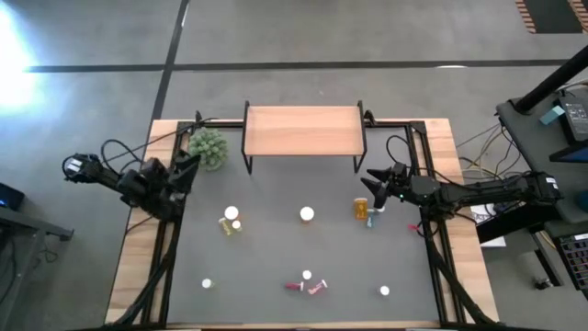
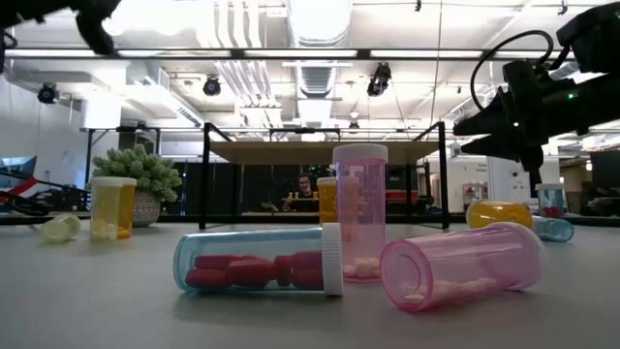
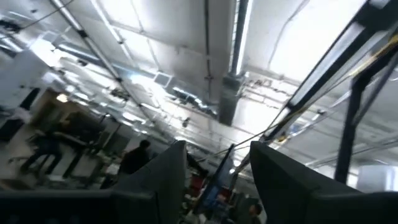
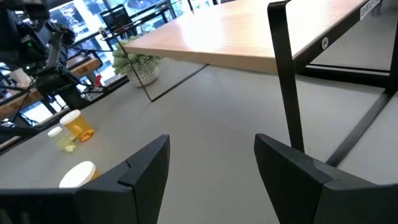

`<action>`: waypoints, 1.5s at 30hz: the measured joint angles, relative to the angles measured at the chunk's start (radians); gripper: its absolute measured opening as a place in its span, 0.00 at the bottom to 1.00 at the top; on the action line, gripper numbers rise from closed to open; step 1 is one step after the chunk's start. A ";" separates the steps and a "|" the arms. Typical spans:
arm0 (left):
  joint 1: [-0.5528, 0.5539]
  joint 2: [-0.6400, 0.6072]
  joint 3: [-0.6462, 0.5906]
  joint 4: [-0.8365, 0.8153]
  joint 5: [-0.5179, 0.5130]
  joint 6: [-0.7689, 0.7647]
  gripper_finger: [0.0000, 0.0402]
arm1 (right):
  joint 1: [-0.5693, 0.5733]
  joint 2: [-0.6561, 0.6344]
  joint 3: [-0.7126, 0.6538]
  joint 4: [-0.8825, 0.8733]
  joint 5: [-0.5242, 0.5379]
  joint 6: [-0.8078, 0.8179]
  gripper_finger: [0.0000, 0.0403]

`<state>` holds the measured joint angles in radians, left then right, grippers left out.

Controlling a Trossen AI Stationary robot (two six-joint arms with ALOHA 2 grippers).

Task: Pick and place medicine bottles onto shelf by color
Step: Put the left orange pill bottle on the shelf

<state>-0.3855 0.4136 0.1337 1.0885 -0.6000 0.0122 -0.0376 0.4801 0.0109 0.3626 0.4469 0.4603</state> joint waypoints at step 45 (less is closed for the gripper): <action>0.143 0.623 0.841 -0.981 -0.088 0.171 0.40 | 0.000 0.000 0.000 -0.011 0.000 0.000 0.56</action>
<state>-0.2423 1.0366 0.9746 0.1072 -0.6876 0.1828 -0.0376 0.4801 0.0112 0.3511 0.4469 0.4606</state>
